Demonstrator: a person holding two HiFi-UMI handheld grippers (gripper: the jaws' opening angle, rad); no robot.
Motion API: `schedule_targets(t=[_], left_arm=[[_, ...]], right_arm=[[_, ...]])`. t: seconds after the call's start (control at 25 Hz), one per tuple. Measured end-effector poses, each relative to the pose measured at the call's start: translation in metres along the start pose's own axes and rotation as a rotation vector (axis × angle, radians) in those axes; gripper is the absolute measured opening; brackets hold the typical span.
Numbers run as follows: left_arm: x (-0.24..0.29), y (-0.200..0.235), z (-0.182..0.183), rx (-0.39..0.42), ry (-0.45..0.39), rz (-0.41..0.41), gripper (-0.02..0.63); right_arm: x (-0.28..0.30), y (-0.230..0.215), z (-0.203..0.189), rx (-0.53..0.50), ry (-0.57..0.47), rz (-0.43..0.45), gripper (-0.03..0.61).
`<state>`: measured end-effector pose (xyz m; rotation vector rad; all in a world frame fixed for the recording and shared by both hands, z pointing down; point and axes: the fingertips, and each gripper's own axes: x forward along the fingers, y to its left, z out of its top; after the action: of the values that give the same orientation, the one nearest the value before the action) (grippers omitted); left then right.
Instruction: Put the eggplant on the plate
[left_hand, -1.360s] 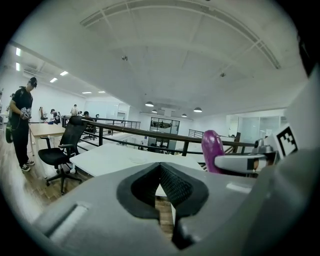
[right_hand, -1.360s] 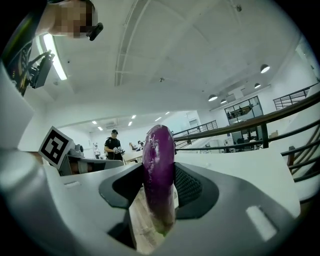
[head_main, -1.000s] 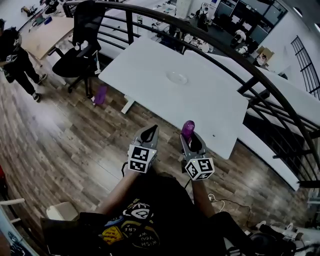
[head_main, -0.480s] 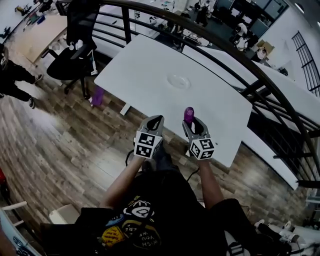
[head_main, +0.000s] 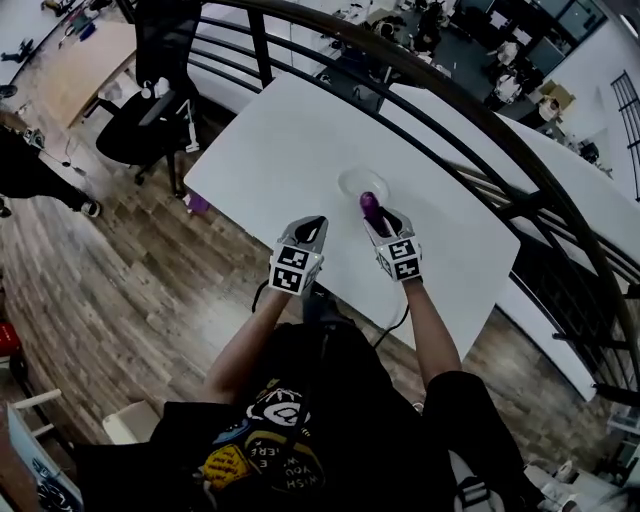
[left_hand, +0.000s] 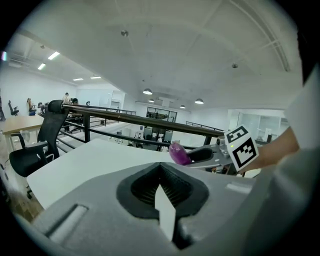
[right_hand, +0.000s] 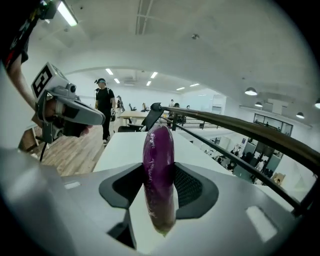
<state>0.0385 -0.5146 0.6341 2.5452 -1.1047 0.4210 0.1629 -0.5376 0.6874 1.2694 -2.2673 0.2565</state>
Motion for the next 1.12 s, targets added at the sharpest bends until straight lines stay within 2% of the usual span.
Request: schedule_targets(t=[0.12,0.28,0.4,0.56,0.68,0.88,0.96,1.04,1.12], left_arm=[[0.029,0.013,-0.003,-0.009,0.017,0.015,0.005],[0.058,0.038,-0.009,-0.031,0.061,0.045,0.005],[0.068,0.056,-0.01,-0.039,0.077,0.059,0.005],[0.069,0.068,-0.017,-0.064,0.091,0.071,0.005],[0.066,0.071,-0.02,-0.077,0.097,0.073,0.005],[0.067,0.077,-0.019,-0.092,0.098,0.07,0.005],[0.07,0.08,-0.02,-0.088,0.102,0.07,0.005],[0.07,0.08,-0.018,-0.085,0.098,0.067,0.005],[0.067,0.077,-0.012,-0.077,0.084,0.063,0.005]], right_arm=[[0.04,-0.02,-0.017,-0.1,0.108,0.057,0.195],[0.091,-0.038,-0.034,-0.298,0.27,0.157,0.195],[0.123,-0.05,-0.047,-0.408,0.385,0.206,0.195],[0.161,-0.057,-0.063,-0.501,0.491,0.26,0.195],[0.177,-0.055,-0.079,-0.517,0.56,0.309,0.195],[0.187,-0.049,-0.076,-0.476,0.547,0.359,0.199],[0.187,-0.048,-0.07,-0.482,0.517,0.369,0.234],[0.179,-0.051,-0.057,-0.469,0.457,0.348,0.259],[0.162,-0.058,-0.037,-0.412,0.369,0.285,0.261]])
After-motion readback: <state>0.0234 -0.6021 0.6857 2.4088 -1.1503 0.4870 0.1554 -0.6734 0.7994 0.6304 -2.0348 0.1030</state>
